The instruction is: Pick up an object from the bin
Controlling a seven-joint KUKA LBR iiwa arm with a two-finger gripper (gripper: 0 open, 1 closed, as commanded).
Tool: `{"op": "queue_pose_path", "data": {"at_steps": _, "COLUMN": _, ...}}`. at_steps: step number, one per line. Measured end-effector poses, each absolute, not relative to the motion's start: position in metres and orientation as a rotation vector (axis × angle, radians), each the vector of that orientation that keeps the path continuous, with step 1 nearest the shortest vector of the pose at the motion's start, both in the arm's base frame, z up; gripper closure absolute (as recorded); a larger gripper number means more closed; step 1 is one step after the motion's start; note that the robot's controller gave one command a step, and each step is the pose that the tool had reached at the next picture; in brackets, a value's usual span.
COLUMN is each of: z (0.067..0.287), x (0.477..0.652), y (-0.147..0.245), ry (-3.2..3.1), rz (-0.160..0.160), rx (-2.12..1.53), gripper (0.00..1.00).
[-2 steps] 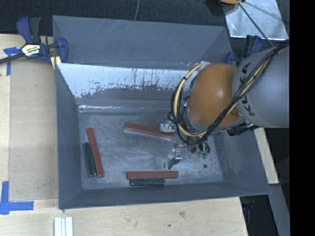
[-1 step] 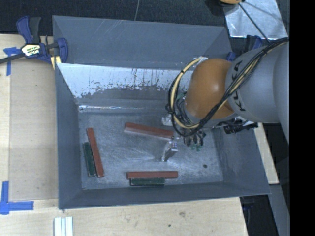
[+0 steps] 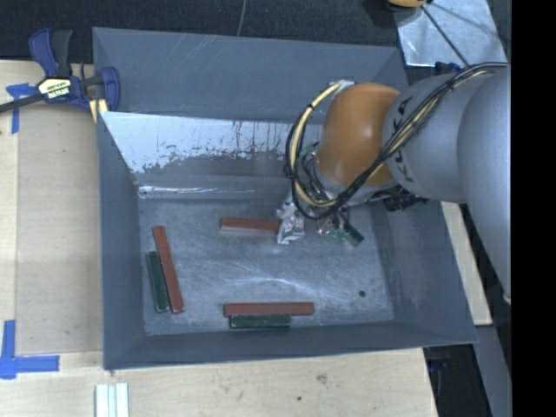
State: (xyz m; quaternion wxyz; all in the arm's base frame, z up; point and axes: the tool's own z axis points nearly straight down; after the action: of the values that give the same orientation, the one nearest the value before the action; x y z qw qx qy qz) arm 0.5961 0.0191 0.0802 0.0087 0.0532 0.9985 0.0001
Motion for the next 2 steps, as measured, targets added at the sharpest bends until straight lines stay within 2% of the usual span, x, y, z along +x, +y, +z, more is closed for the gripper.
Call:
{"op": "queue_pose_path", "data": {"at_steps": 1, "z": 0.080, "x": 0.596, "y": 0.019, "ry": 3.120, "rz": 0.000, "rx": 0.166, "gripper": 1.00}}
{"op": "queue_pose_path", "data": {"at_steps": 2, "z": 0.101, "x": 0.599, "y": 0.020, "ry": 3.136, "rz": 0.000, "rx": 0.174, "gripper": 1.00}}
